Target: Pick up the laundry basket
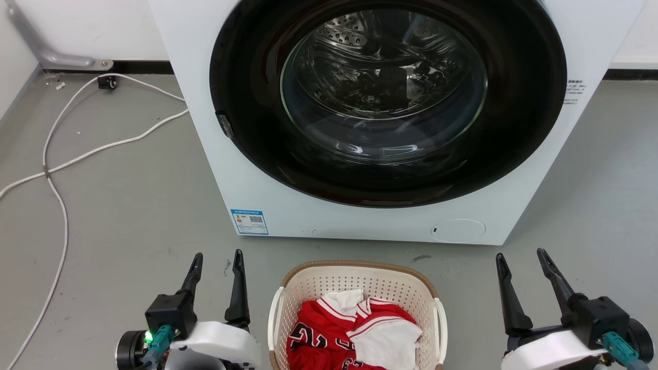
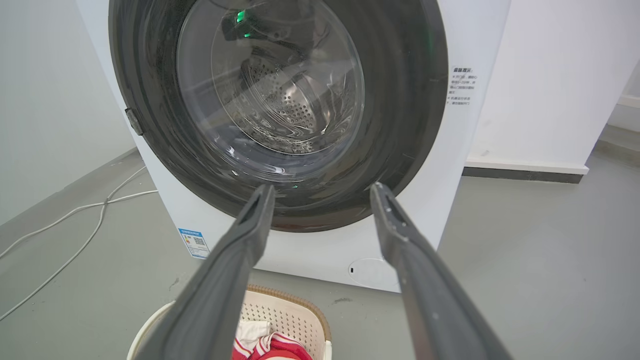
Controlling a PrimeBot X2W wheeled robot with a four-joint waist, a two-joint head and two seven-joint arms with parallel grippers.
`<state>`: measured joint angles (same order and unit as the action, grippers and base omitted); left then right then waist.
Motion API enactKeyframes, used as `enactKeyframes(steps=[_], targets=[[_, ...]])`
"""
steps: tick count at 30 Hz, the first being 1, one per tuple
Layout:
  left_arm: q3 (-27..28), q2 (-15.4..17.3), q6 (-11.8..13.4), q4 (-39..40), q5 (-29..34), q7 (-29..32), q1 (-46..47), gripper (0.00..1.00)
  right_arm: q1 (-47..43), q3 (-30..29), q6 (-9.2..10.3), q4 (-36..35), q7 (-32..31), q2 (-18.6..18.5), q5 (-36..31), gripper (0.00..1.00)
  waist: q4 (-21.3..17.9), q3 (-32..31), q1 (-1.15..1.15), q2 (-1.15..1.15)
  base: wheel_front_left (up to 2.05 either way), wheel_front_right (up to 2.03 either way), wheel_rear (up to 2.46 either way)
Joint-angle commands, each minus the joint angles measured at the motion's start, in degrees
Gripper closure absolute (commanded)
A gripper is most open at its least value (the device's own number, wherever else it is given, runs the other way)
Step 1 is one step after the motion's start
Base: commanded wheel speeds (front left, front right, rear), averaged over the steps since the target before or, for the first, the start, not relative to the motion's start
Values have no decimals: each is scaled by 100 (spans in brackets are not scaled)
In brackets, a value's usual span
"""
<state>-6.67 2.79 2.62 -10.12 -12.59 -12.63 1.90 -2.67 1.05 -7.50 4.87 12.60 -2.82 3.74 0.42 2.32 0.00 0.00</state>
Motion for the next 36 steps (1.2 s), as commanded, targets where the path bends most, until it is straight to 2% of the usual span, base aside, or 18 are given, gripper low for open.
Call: enactKeyframes(steps=[1, 21, 36], targets=[[-11, 14, 48, 24, 111, -44, -34, 0, -46, 3, 2, -51, 49, -11, -123, 0, 0, -2, 0, 0, 0, 0, 0], [-100, 14, 156, 93, 890, -251, -105, 0, -138, -36, 2, -102, 256, -10, -887, 0, 20, 44, 0, 0, 0, 0, 0], [-65, 14, 53, 161, 766, -261, -135, 0, -114, -50, 3, -61, 264, -10, -790, 0, 51, 80, 0, 0, 0, 0, 0]])
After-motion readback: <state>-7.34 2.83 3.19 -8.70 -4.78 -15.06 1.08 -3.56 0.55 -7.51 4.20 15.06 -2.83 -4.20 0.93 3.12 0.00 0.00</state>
